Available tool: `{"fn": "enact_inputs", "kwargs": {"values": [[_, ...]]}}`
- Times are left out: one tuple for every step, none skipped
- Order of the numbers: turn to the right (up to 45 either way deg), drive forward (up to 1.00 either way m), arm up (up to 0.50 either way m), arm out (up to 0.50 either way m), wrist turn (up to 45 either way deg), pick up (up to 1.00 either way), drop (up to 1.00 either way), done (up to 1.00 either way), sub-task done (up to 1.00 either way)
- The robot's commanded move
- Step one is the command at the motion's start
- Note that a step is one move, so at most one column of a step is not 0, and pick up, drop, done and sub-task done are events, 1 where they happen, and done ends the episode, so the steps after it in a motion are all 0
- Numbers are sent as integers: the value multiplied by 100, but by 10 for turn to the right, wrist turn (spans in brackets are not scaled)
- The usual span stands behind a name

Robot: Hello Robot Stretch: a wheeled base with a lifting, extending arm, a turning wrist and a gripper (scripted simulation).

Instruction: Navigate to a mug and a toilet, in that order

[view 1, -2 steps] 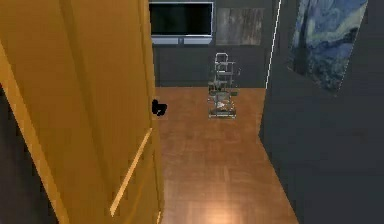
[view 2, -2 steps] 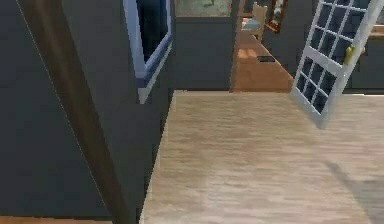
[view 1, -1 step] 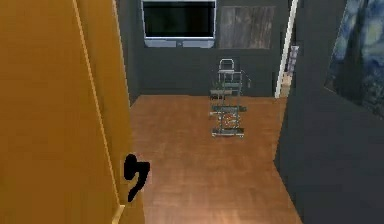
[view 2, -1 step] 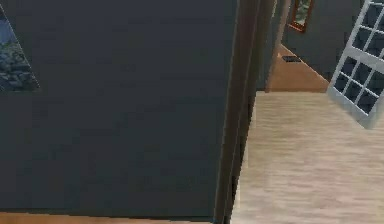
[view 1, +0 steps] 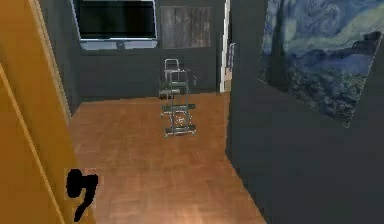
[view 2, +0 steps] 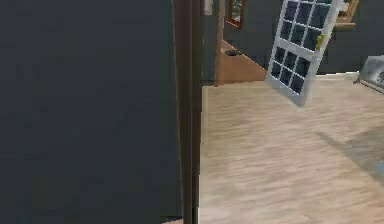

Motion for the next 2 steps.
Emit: {"fn": "enact_inputs", "kwargs": {"values": [[0, 100, 0, 0, 0, 0, 0, 0, 0], [0, 100, 0, 0, 0, 0, 0, 0, 0]]}}
